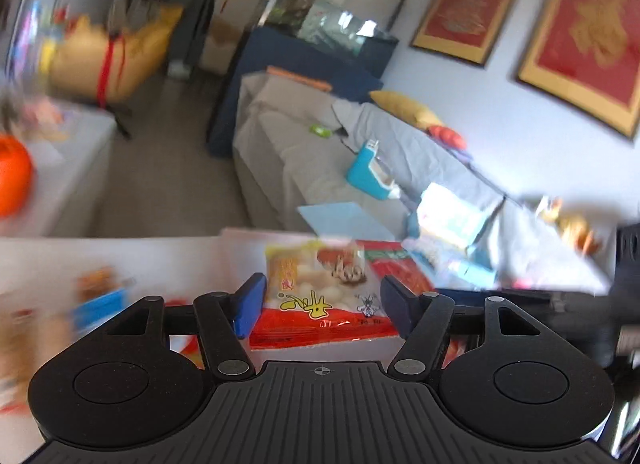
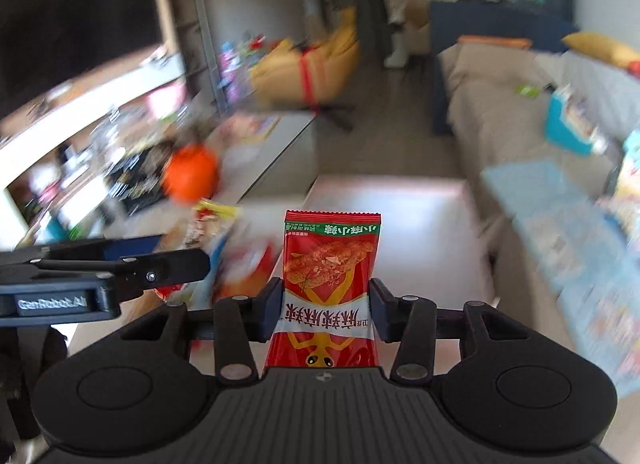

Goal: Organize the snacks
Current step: 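Carry both packets over the pink box and open both tools to drop them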

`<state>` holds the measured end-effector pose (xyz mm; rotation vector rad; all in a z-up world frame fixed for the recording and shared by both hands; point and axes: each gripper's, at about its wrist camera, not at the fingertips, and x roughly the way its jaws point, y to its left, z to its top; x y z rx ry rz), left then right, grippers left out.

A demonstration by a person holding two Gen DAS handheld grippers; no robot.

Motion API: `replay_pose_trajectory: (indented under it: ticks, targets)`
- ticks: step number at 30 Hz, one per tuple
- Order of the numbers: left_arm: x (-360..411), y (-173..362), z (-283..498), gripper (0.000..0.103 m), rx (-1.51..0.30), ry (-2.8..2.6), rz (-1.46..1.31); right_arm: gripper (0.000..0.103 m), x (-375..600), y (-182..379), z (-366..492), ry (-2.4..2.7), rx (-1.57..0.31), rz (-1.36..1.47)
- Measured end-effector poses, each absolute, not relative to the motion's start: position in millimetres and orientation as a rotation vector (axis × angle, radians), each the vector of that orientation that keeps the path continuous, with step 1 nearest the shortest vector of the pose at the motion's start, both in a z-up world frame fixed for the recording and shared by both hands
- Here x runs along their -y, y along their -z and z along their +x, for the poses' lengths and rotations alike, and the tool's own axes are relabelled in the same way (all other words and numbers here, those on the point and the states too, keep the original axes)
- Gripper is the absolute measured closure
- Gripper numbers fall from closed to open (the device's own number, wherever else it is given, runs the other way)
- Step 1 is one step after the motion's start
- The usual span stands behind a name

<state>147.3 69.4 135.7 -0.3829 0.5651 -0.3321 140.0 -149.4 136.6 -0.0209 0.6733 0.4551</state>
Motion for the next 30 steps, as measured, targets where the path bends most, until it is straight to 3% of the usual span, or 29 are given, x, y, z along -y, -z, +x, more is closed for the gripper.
replay_pose_trajectory:
  ticks: [1,5,13,19,30]
  targets:
    - [-68,-131,169,0.038,-0.602,0.328,-0.396,0.037,148,-143,159,-0.444,-0.677,-0.018]
    - [-69,-114,192,0.038,-0.621,0.313,-0.366,0.036,146,-136,205,-0.28,-0.718,-0.103]
    - [-109,-76,91,0.038,-0.516,0.101,-0.226,0.036,165,-102,144,-0.435,-0.76,-0.096]
    - [-154,-55,32,0.038,-0.53,-0.049,-0.315,0.036,112,-70,122,-0.607,-0.841,-0.121]
    - [-205,-37,-14,0.038,-0.527,-0.14,-0.385,0.036,-1,-64,124,-0.69,-0.841,-0.144]
